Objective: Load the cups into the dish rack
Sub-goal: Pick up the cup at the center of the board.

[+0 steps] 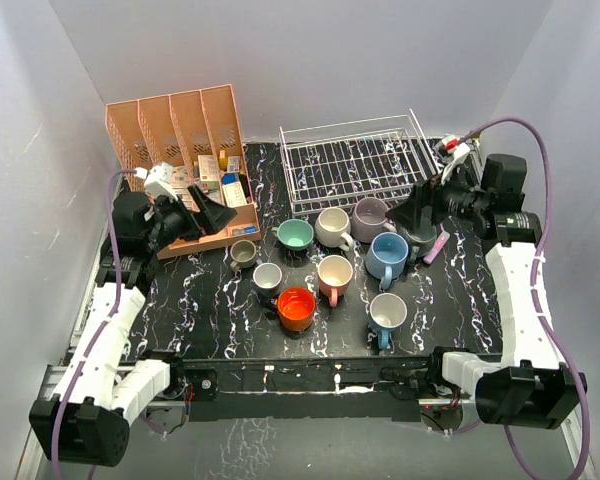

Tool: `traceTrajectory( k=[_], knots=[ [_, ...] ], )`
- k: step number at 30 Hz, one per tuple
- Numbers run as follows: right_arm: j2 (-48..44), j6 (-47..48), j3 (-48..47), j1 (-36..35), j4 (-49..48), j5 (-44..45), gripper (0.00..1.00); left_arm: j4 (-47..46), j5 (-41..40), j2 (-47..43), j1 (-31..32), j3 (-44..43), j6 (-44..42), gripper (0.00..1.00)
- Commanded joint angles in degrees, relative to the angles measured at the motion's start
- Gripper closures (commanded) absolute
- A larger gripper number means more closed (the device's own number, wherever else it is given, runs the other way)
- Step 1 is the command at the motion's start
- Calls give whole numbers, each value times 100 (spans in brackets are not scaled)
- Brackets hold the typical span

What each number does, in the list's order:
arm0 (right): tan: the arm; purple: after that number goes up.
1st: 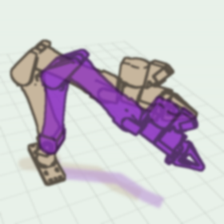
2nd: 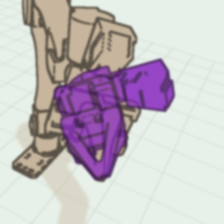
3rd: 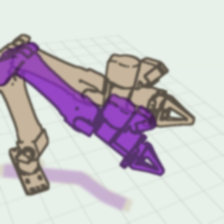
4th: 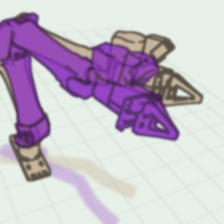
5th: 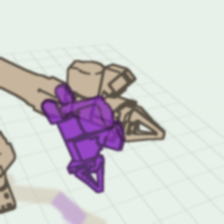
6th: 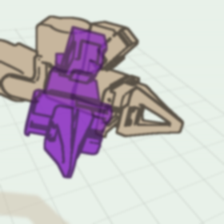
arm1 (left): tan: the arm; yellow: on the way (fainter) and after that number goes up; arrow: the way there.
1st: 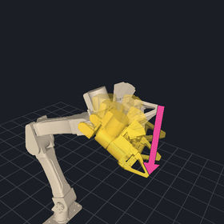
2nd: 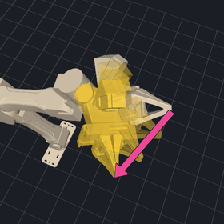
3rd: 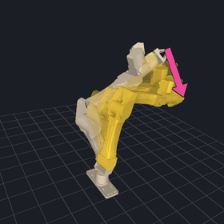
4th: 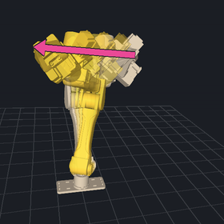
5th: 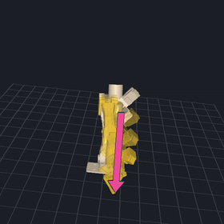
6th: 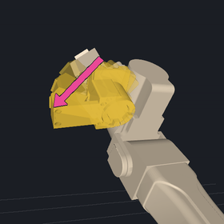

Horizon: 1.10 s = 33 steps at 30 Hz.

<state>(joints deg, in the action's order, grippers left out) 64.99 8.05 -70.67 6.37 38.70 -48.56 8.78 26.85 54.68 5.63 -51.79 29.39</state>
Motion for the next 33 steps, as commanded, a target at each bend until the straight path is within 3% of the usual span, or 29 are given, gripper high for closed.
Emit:
traceTrajectory(
  k=[1, 4, 7, 14, 17, 21, 24, 26, 33],
  knots=[
    [-493, 424, 416, -54, -507, -932, 2, -522, 897, -548, -91, 401, 793, 3],
    [-728, 793, 667, -24, -420, -1229, 2, -515, 913, -850, 211, 615, 945, 3],
    [-910, 1124, 839, 13, -297, -1423, 2, -281, 452, -986, 992, 616, 856, 4],
    [-1175, 1660, 1218, 128, -257, -1682, 2, 601, -1579, -436, 4064, -66, 495, 11],
    [-1212, 1795, 1345, 168, -279, -1625, 2, 917, -2464, -67, 4908, -296, 430, 11],
    [-1268, 1880, 1491, 196, -366, -1575, 2, 1547, -3272, 478, 5277, -609, 403, 14],
    [-1300, 1905, 1562, 255, -426, -1586, 2, 2281, -3883, 930, 5340, -939, 330, 27],
    [-1323, 1902, 1602, 301, -496, -1587, 2, 2687, -4133, 1162, 5356, -1115, 272, 30],
    [-1354, 1828, 1781, 358, -702, -1557, 2, 2904, -4009, 1681, 5361, -1079, -180, 55]
  ],
)
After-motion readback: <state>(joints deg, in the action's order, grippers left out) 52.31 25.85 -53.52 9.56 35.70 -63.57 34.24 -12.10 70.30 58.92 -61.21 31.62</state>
